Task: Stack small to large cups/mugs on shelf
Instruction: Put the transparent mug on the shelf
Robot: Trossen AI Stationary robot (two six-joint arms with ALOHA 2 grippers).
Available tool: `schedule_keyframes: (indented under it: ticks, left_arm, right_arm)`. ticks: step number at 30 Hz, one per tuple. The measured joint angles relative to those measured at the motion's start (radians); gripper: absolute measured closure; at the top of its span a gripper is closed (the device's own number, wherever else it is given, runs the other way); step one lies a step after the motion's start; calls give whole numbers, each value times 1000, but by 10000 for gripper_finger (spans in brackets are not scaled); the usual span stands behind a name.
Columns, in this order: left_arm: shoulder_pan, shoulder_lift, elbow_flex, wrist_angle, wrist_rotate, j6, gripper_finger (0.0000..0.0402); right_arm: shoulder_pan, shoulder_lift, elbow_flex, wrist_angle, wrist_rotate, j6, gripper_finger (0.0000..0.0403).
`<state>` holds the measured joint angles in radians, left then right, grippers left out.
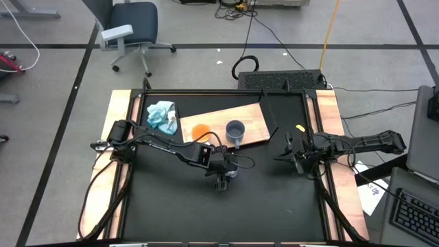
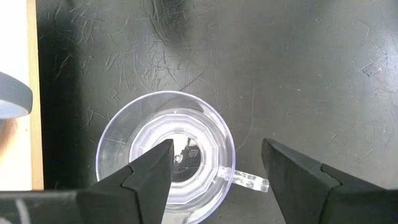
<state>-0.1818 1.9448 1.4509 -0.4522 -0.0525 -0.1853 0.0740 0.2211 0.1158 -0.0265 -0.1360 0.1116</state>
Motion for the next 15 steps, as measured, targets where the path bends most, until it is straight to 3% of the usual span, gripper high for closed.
schedule_keyframes:
  ticks: [9, 15]
  left_arm:
    - [-2, 0, 0, 1, 0, 7, 158]
    - [-3, 1, 0, 1, 0, 8, 201]
  right_arm:
    - [0, 0, 0, 0, 0, 0, 403]
    - [0, 0, 0, 0, 0, 0, 403]
